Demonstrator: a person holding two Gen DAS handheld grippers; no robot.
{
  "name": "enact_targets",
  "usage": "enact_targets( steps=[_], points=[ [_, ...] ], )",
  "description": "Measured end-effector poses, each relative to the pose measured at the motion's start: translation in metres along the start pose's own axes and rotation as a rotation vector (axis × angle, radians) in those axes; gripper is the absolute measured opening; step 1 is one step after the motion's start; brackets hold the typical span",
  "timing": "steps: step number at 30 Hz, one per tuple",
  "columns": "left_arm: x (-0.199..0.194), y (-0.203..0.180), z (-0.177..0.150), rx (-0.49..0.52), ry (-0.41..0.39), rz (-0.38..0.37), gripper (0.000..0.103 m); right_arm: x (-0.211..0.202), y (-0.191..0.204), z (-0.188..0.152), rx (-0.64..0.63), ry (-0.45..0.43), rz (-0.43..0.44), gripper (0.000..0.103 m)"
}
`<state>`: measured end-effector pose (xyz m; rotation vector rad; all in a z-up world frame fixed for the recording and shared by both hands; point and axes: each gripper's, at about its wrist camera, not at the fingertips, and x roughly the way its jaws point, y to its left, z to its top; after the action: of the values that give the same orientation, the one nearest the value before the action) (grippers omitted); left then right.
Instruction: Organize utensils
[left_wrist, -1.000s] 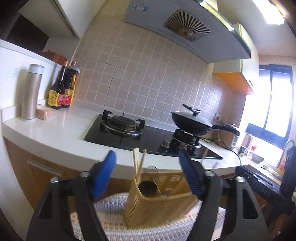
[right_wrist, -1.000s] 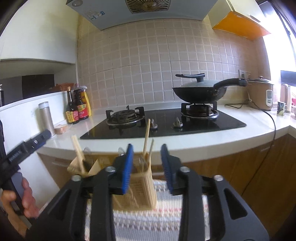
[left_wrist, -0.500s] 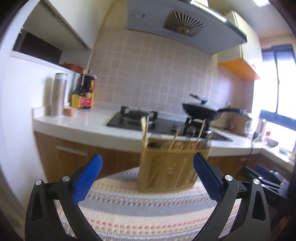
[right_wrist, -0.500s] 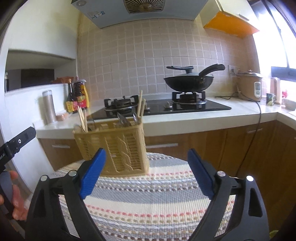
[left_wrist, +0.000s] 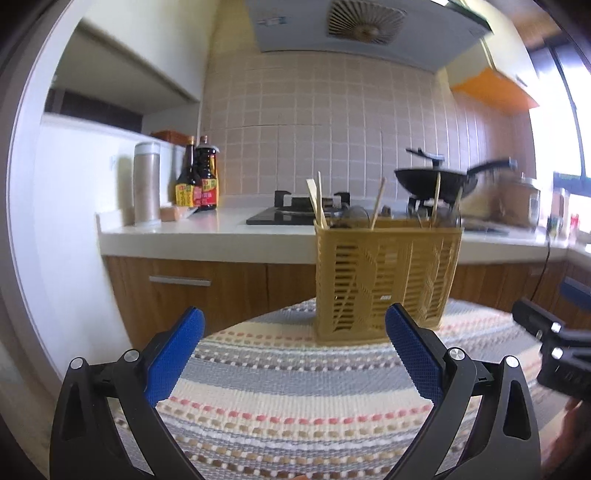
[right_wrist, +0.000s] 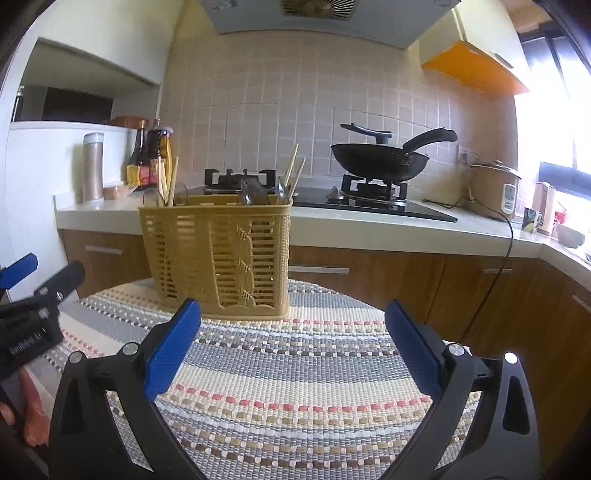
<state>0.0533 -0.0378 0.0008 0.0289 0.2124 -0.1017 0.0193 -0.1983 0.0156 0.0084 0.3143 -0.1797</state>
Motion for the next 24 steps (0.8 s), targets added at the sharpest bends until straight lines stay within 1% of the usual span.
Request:
enact_targets(
  steps=[7,8,11,19,24],
  points=[
    [-0.002,-0.009,0.000,0.037,-0.004,-0.012,0.095,0.015,-0.020,-0.001,0.083,0.069,0.017,0.095],
    [-0.001,-0.010,0.000,0.045,-0.002,-0.015,0.095,0.019,-0.022,-0.002,0.095,0.091,0.018,0.095],
    [0.001,-0.011,-0.001,0.045,0.011,-0.019,0.095,0.023,-0.027,-0.003,0.113,0.114,0.023,0.095],
    [0.003,-0.007,-0.001,0.028,0.017,-0.019,0.095,0.015,-0.015,-0.004,0.052,0.076,0.015,0.095],
    [0.003,-0.009,-0.002,0.041,0.019,-0.020,0.095,0.016,-0.014,-0.004,0.050,0.077,0.009,0.095]
  ],
)
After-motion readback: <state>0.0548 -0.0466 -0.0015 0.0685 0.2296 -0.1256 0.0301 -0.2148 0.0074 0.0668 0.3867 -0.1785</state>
